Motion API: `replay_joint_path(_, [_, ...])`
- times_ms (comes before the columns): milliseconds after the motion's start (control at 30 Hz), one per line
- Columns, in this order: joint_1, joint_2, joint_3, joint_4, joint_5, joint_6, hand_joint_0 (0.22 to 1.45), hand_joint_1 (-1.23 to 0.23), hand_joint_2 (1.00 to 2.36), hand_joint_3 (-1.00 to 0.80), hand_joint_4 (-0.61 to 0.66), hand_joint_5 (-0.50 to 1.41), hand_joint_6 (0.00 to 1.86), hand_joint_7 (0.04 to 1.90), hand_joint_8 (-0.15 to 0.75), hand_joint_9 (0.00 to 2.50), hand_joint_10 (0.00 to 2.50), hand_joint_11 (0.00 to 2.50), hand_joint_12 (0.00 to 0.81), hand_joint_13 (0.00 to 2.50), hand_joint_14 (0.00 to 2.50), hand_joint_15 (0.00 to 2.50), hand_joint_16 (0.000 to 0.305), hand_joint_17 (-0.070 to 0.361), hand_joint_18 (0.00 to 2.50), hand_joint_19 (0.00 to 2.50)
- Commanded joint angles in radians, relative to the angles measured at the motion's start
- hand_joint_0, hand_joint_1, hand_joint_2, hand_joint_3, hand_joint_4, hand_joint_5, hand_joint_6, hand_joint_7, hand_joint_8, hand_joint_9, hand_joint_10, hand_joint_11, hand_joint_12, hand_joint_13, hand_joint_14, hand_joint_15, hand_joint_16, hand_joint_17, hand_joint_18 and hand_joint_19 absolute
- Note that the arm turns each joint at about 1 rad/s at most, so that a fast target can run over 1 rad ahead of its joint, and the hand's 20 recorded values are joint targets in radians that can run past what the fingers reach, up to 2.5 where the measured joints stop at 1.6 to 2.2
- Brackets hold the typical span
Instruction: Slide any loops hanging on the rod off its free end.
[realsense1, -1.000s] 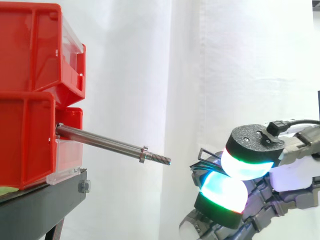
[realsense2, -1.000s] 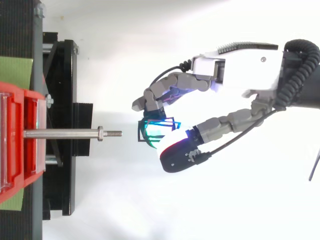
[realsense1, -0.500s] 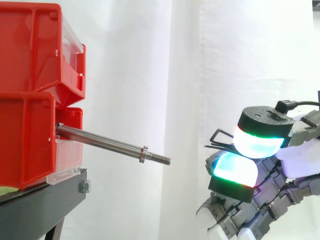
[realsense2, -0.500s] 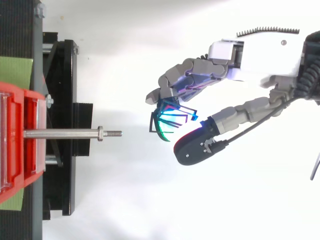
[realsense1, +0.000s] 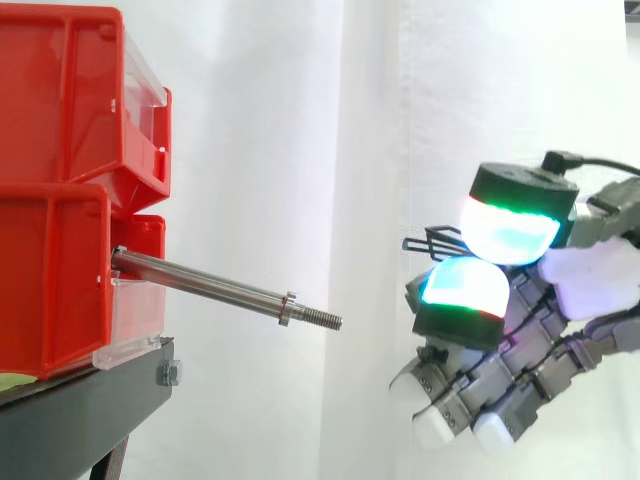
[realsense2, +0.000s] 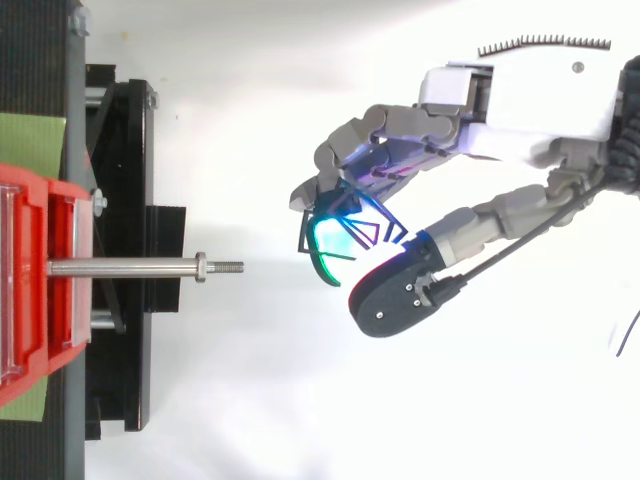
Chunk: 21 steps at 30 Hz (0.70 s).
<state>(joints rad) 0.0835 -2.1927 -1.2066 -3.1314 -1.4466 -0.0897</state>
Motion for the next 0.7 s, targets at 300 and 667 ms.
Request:
replay_joint_path(300, [-0.001,0.001,0.070,-0.102,-0.003,0.027,0.71,-0.81,1.00,-0.50,0.21,-0.22,0.84,1.21,0.283,0.52,0.01,0.18,0.330,0.57,0.00,0.01,0.051,0.115,0.66,0.27])
replay_joint_path(667, [-0.004,0.016,0.073,-0.114,0.000,0.033,0.59,-0.80,1.00,-0.50,0.22,-0.22,0.85,1.18,0.286,0.54,0.01,0.19,0.330,0.59,0.00,0.02,0.052,0.116,0.67,0.29])
